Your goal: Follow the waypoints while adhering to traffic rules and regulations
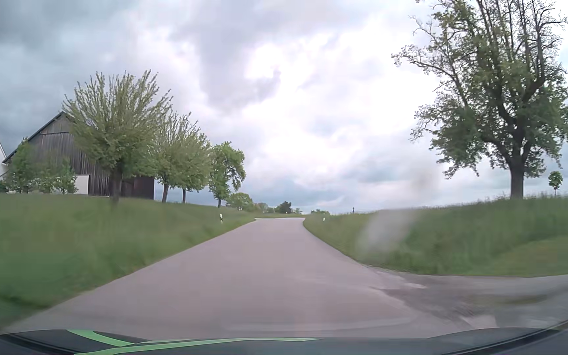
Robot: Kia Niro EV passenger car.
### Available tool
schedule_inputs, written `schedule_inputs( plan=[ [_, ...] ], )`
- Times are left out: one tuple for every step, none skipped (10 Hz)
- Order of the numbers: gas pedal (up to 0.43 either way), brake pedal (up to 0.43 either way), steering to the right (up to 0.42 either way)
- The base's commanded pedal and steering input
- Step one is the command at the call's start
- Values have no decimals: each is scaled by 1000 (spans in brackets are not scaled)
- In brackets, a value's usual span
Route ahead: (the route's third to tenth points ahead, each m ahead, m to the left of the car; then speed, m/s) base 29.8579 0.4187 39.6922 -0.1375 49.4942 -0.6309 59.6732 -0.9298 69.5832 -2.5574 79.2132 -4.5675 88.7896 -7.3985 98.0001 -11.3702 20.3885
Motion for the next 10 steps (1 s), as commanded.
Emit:
schedule_inputs(
  plan=[
    [0,0,0],
    [0,6,0],
    [0,6,-1],
    [0,43,-1],
    [0,67,0],
    [0,73,1],
    [0,79,4],
    [0,85,6],
    [0,91,7],
    [0,104,7]
  ],
)
